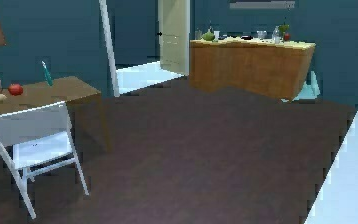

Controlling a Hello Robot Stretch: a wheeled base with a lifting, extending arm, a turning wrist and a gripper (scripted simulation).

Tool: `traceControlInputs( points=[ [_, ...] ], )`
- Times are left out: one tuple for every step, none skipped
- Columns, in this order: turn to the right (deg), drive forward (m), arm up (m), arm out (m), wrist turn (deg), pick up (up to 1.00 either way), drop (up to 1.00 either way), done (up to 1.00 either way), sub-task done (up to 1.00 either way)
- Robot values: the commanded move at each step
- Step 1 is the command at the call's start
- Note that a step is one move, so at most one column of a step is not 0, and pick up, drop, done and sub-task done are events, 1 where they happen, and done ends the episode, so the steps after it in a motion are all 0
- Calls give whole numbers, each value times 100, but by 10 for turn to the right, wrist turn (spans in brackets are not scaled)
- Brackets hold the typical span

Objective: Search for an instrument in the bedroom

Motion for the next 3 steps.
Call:
traceControlInputs(
  points=[
    [-60,0,0,0,0,0,0,0,0],
    [0,100,0,0,0,0,0,0,0],
    [0,100,0,0,0,0,0,0,0]
  ],
)
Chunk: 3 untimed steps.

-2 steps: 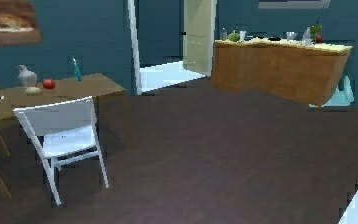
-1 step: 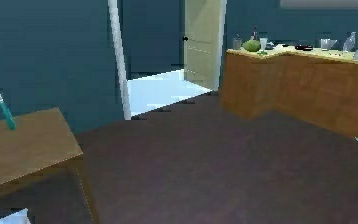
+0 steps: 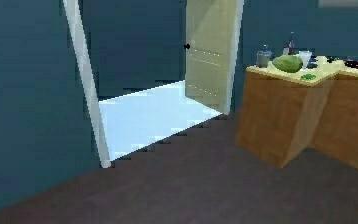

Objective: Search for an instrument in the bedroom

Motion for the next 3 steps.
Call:
traceControlInputs(
  points=[
    [0,100,0,0,0,0,0,0,0],
    [0,100,0,0,0,0,0,0,0],
    [-30,0,0,0,0,0,0,0,0]
  ],
)
